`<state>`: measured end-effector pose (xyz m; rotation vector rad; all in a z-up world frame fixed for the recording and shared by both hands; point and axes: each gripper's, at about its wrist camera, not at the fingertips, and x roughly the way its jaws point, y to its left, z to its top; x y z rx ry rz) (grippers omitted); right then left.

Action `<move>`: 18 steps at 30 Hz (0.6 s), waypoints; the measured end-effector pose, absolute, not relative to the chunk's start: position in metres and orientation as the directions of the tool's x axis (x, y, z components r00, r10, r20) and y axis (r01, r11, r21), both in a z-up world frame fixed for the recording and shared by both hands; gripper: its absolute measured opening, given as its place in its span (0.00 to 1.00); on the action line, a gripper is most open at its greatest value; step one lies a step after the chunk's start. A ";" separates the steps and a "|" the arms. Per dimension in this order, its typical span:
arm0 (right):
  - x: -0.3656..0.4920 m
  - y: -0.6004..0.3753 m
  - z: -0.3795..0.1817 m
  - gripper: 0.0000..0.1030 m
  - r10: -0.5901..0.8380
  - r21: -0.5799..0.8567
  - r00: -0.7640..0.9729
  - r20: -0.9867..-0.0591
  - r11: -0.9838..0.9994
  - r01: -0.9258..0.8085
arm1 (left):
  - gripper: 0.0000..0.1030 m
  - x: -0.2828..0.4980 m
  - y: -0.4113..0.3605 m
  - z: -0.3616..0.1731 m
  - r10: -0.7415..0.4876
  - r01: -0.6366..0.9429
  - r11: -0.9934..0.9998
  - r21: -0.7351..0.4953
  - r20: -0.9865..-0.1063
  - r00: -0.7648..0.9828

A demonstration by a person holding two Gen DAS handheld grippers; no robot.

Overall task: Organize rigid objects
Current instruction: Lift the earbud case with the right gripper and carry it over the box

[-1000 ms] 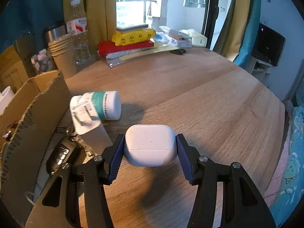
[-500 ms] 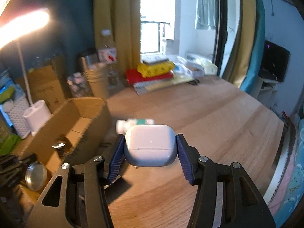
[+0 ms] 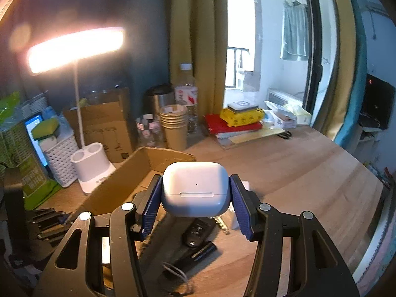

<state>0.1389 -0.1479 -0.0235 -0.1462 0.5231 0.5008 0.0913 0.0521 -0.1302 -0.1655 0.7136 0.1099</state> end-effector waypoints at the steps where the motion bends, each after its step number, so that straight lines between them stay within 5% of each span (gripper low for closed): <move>1: 0.139 -0.145 -0.024 0.55 0.426 -0.007 0.746 -0.512 0.866 -0.499 | 0.09 0.091 0.052 -0.130 0.044 -0.157 0.981 -0.114 -0.659 0.751; 18: 0.133 -0.082 -0.047 0.55 0.606 0.033 0.588 -0.535 0.711 -0.703 | 0.09 0.091 0.052 -0.130 0.044 -0.157 0.981 -0.113 -0.659 0.751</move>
